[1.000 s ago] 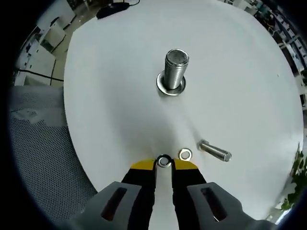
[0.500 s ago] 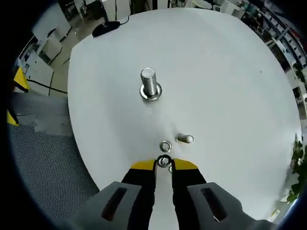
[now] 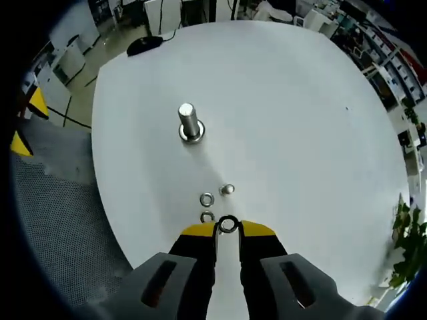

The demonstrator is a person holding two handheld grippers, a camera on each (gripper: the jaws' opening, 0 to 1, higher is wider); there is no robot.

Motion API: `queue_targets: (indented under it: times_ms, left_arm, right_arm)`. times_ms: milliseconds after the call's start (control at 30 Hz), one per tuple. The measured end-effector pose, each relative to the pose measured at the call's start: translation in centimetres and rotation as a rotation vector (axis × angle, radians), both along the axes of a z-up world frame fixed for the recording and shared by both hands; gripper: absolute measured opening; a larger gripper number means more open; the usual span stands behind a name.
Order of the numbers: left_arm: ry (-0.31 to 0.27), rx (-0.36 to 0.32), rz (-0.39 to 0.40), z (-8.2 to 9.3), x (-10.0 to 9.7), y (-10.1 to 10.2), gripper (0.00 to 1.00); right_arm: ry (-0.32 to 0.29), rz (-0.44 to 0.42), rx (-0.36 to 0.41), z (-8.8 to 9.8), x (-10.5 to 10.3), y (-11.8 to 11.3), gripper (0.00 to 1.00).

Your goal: Place the washer onto the threaded stud by aligning its center hole with the stud, sliding it down to the base, and recovering from edge contact or off-axis alignment until the washer reaches the visible bottom stop.

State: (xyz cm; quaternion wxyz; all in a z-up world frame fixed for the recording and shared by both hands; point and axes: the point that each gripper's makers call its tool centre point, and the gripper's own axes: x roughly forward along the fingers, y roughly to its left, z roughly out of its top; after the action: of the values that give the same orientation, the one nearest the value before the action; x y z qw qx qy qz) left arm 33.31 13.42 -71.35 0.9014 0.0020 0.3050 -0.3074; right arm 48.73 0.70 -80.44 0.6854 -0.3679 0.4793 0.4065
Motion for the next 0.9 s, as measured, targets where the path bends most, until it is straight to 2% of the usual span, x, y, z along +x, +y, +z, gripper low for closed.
queue_targets:
  times_ms: [167,367,667,900]
  left_arm:
    - [0.005,0.001,-0.003,-0.1,-0.1,0.0,0.22]
    - [0.01,0.002,-0.008,-0.2,-0.1,-0.1,0.22]
    - [0.014,0.004,-0.01,-0.3,-0.1,-0.1,0.22]
    - [0.017,0.004,-0.008,-0.4,-0.2,-0.1,0.22]
  right_arm:
    - [-0.038,0.059,0.008,0.7,0.6,1.0,0.13]
    - [-0.043,0.099,0.016,0.7,0.7,1.9,0.13]
    - [-0.039,0.117,0.012,0.3,1.2,2.8,0.13]
    - [-0.026,0.131,-0.013,-0.3,1.1,2.7,0.14]
